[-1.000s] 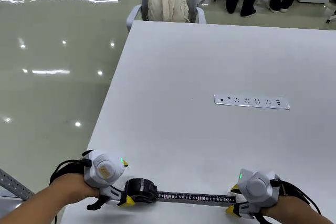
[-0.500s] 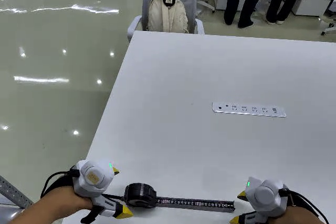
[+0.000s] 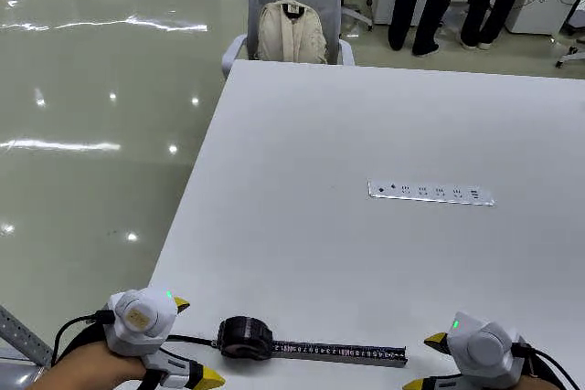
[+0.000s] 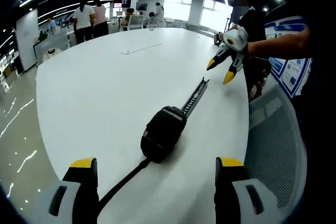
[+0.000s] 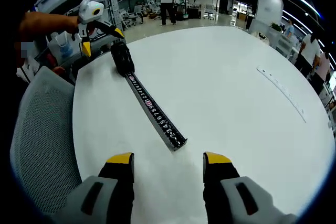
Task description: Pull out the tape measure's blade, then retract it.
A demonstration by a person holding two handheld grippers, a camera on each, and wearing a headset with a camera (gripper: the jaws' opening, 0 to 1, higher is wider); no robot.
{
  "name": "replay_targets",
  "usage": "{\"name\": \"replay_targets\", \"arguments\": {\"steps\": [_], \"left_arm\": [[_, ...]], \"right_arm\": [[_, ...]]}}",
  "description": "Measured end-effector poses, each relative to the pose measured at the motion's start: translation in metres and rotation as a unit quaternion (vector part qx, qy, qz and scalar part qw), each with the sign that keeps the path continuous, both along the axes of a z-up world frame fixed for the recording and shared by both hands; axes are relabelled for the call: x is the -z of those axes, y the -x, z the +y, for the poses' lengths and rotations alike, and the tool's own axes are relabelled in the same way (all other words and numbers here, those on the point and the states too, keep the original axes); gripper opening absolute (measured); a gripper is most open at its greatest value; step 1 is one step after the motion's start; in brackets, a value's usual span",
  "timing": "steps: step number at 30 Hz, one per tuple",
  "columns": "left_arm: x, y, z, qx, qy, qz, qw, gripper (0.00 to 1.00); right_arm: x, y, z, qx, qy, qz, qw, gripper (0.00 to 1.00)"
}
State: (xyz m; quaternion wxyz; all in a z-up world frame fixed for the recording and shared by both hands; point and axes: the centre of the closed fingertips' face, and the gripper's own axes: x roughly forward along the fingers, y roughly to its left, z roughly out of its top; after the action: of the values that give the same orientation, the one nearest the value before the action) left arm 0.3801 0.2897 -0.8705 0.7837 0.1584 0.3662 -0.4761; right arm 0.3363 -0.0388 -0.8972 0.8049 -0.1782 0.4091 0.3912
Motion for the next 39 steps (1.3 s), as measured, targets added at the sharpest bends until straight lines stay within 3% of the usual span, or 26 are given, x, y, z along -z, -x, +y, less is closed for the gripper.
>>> {"name": "replay_targets", "arguments": {"steps": [8,12,18,26,29,32,39], "left_arm": [[-0.003,0.004,0.006,-0.030,0.018,-0.008,0.9994,1.00],[-0.001,0.012,0.011,-0.046,0.024,-0.003,0.9986,1.00],[-0.003,0.024,0.017,-0.072,0.052,-0.001,0.9961,1.00],[-0.002,0.041,0.029,-0.100,0.064,-0.003,0.9929,1.00],[-0.006,0.043,0.031,-0.110,0.069,-0.007,0.9915,1.00],[-0.009,0.042,0.035,-0.123,0.077,-0.013,0.9894,1.00],[-0.010,0.051,0.044,-0.128,0.081,-0.007,0.9885,1.00]], "right_arm": [[-0.007,0.014,-0.003,0.012,-0.013,-0.013,0.9998,0.59],[-0.010,0.018,-0.005,0.026,-0.025,-0.019,0.9992,0.60],[-0.014,0.027,-0.007,0.040,-0.032,-0.028,0.9983,0.67],[-0.017,0.045,-0.010,0.056,-0.045,-0.035,0.9968,0.75],[-0.022,0.050,-0.014,0.065,-0.051,-0.040,0.9958,0.77],[-0.032,0.054,-0.019,0.094,-0.073,-0.049,0.9917,0.79],[-0.036,0.078,-0.026,0.104,-0.075,-0.056,0.9902,0.84]]}}
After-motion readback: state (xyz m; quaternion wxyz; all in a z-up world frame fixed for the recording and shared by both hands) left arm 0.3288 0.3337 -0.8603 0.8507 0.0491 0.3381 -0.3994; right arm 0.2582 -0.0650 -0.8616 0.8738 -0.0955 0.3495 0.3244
